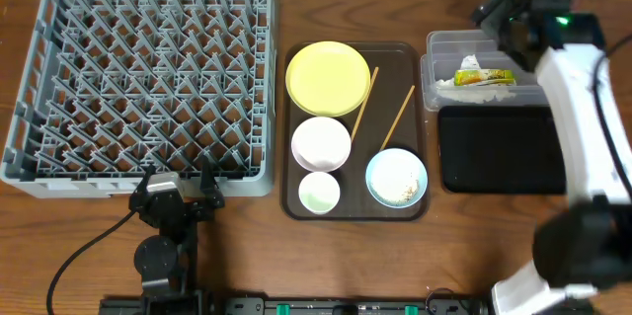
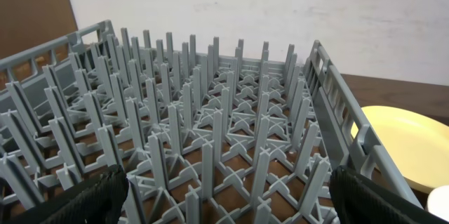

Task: Sort waste into correct bins and load items into the dishwasher
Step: 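Carry the wrapper right and drop it into the clear bin, then grasp the rim of the light-blue rice bowl with the right gripper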

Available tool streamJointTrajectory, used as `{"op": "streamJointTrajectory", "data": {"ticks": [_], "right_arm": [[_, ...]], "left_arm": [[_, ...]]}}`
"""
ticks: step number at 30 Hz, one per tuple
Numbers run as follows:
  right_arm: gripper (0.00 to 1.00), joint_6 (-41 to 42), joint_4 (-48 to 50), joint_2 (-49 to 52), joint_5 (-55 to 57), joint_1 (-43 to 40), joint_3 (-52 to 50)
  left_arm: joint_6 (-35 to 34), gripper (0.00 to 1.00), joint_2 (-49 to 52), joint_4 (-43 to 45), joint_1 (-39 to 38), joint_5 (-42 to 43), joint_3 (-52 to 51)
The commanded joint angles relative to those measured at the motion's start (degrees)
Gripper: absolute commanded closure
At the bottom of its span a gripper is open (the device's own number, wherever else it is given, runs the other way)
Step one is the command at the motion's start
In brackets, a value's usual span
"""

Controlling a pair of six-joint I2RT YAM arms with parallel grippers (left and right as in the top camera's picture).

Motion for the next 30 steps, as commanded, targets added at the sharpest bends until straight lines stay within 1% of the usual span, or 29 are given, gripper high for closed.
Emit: {"op": "streamJointTrajectory", "data": {"ticks": [1, 5, 8, 10, 14, 16, 19, 21, 24, 27, 30], "right_arm": [[0.12, -17.5, -5.5, -3.7, -11.7, 5.4, 0.3], [0.16, -17.9, -15.2, -2.9, -12.2, 13.3, -1.5], [0.21, -19.7, -16.9, -2.3, -11.7, 19.6, -6.6], [0.23, -19.8, -16.2, -2.2, -9.3, 22.9, -11.1], [0.23, -20.2, -12.1, -2.1, -8.5, 27.0, -19.8], [0.24, -22.5, -9.4, -2.1, -8.6, 28.7, -24.2], [0.27, -25.1, -7.2, -2.1, -8.6, 30.0, -27.8], [0.32, -26.1, -6.2, -2.1, -8.6, 30.7, -29.6], [0.46, -28.2, -5.4, -2.1, -8.6, 32.0, -32.0], [0.57, -29.0, -4.3, -2.1, -8.6, 33.6, -34.5], [0.61, -29.6, -2.4, -2.1, -8.6, 35.1, -36.7]], "left_arm": [[0.4, 0.07, -0.3, -2.1, 0.2, 0.2, -0.9], [0.4, 0.07, -0.3, -2.1, 0.2, 0.2, -0.9], [0.4, 0.07, -0.3, -2.1, 0.2, 0.2, -0.9], [0.4, 0.07, -0.3, -2.1, 0.2, 0.2, -0.9], [0.4, 0.07, -0.3, -2.1, 0.2, 0.2, -0.9], [0.4, 0.07, -0.3, -2.1, 0.2, 0.2, -0.9], [0.4, 0.07, -0.3, -2.1, 0.2, 0.2, -0.9], [0.4, 0.07, -0.3, -2.1, 0.2, 0.2, -0.9], [0.4, 0.07, -0.3, -2.1, 0.2, 0.2, -0.9], [0.4, 0.07, -0.3, -2.1, 0.2, 0.2, -0.9], [0.4, 0.07, -0.3, -2.1, 0.2, 0.2, -0.9]]}}
